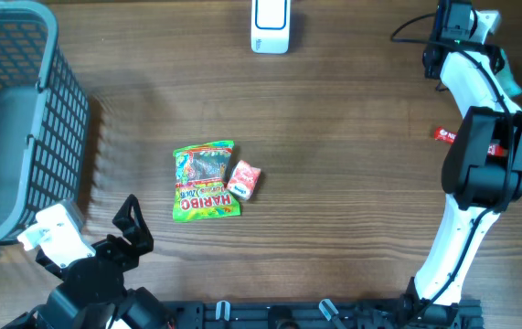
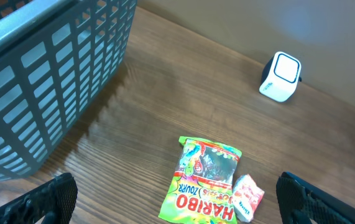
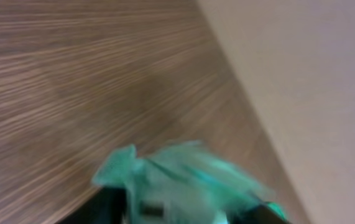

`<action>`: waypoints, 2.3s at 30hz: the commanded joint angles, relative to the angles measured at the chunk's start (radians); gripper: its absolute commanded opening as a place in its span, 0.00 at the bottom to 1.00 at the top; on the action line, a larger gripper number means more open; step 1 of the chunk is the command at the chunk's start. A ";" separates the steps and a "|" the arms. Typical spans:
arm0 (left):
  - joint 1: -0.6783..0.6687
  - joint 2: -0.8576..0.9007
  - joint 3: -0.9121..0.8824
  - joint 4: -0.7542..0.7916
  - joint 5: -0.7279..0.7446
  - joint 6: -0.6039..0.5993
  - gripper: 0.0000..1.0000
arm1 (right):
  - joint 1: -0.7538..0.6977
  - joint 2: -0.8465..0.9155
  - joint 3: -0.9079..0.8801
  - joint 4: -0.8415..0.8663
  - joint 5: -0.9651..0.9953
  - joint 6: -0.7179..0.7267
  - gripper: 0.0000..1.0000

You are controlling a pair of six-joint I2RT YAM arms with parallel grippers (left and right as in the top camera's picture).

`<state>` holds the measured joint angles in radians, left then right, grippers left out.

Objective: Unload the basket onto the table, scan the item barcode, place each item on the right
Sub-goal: 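Carry the green pack right and set it near the jar, then reach the right gripper to the red-white Kleenex packet and grasp it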

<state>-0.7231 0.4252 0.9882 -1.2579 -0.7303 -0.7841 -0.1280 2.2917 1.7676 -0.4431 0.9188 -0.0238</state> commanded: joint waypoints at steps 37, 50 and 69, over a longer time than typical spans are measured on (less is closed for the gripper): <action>0.006 -0.003 -0.003 0.000 0.000 -0.013 1.00 | 0.798 -0.220 -0.242 -0.390 -1.142 -0.500 1.00; 0.006 -0.003 -0.003 0.000 0.000 -0.013 1.00 | 0.829 -0.221 -0.286 -0.327 -1.338 -0.499 0.96; 0.006 -0.003 -0.003 0.000 0.000 -0.013 1.00 | 0.688 -0.152 -0.286 -0.283 -1.563 -0.496 0.78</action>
<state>-0.7231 0.4252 0.9882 -1.2579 -0.7280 -0.7845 0.5808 2.0785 1.4811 -0.7170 -0.5198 -0.5140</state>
